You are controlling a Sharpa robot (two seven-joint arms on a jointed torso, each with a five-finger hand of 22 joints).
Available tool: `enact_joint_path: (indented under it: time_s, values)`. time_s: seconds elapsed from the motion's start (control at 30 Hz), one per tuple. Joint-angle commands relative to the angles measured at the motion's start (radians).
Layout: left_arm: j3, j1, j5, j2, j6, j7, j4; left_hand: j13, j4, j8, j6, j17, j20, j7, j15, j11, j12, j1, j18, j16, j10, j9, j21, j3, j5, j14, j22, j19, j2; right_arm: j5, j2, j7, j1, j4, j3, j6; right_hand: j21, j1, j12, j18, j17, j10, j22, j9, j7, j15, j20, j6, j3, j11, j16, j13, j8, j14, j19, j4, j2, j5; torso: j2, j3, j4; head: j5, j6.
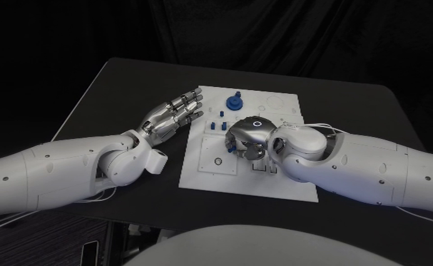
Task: Assemble the parts on the task board
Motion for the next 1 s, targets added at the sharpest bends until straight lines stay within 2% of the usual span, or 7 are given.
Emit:
enact_joint_path:
  time_s: [0.03,0.3,0.73,0.87,1.0]
  values:
    - [0.001,-0.001,0.005,0.003,0.014,0.101,0.001,0.001,-0.003,0.007,0.006,0.002,0.008,0.008,0.006,0.009,0.003,0.001,0.017,0.004,0.001,0.002,0.003,0.007,0.004,-0.002,0.001,0.002,0.006,-0.012,0.003,-0.006,-0.003,0.003,-0.001,0.008,-0.006,-0.005,0.008,0.011,-0.001,-0.008,0.039,-0.004,0.002,0.002,0.002,-0.014,-0.003,0.000,0.004,0.003,-0.010,-0.004,-0.001,0.003,0.007,-0.008,0.000,0.0004,-0.0002,0.001,0.000]
    - [0.001,-0.002,0.005,0.003,0.015,0.098,0.000,0.001,-0.006,0.017,0.049,0.002,0.008,0.032,0.008,0.005,0.004,0.001,0.016,0.007,0.000,0.007,0.003,0.016,0.005,-0.003,0.001,0.003,0.004,-0.012,0.009,0.004,-0.003,0.002,-0.001,-0.001,-0.009,-0.004,0.016,0.011,-0.003,-0.007,0.039,-0.009,0.003,0.001,0.002,-0.037,-0.002,-0.002,0.006,0.008,-0.026,-0.004,0.002,0.006,0.007,-0.019,0.000,0.0006,-0.0007,0.001,0.000]
    - [0.001,-0.003,0.005,0.005,0.016,0.095,-0.001,0.001,-0.007,0.019,0.057,0.002,0.008,0.037,0.008,0.003,0.005,0.001,0.016,0.008,0.000,0.008,0.003,0.018,0.005,-0.003,0.001,0.003,0.005,-0.012,0.013,0.011,-0.003,0.003,-0.001,-0.017,-0.011,0.000,0.025,0.012,-0.005,0.003,0.039,-0.012,0.002,-0.003,0.000,-0.049,0.001,-0.007,0.006,0.013,-0.034,-0.004,0.005,0.006,0.005,-0.016,0.000,0.0005,-0.0003,0.001,0.000]
    - [0.001,-0.003,0.005,0.006,0.017,0.093,-0.002,0.001,-0.007,0.019,0.058,0.002,0.008,0.038,0.008,0.003,0.005,0.001,0.016,0.008,0.000,0.009,0.003,0.018,0.005,-0.003,0.000,0.003,0.005,-0.012,0.013,-0.001,-0.003,0.003,-0.001,0.002,-0.017,-0.004,0.022,0.012,-0.009,-0.007,0.038,-0.012,0.003,-0.001,0.000,-0.047,0.000,-0.004,0.003,0.012,-0.034,-0.008,0.003,0.009,0.002,-0.015,0.000,0.0006,-0.0003,0.000,0.000]
    - [0.001,-0.003,0.005,0.006,0.017,0.092,-0.002,0.001,-0.008,0.020,0.059,0.002,0.008,0.039,0.008,0.002,0.005,0.001,0.016,0.008,0.000,0.009,0.003,0.019,0.005,-0.003,0.001,0.003,0.005,-0.012,0.012,-0.019,-0.003,0.002,-0.001,0.027,-0.064,-0.022,0.001,0.015,-0.033,-0.061,0.027,-0.015,0.005,0.012,0.007,-0.060,-0.007,0.013,-0.015,0.007,-0.044,-0.034,-0.023,0.024,-0.009,-0.030,0.000,0.0009,-0.0007,0.000,0.000]
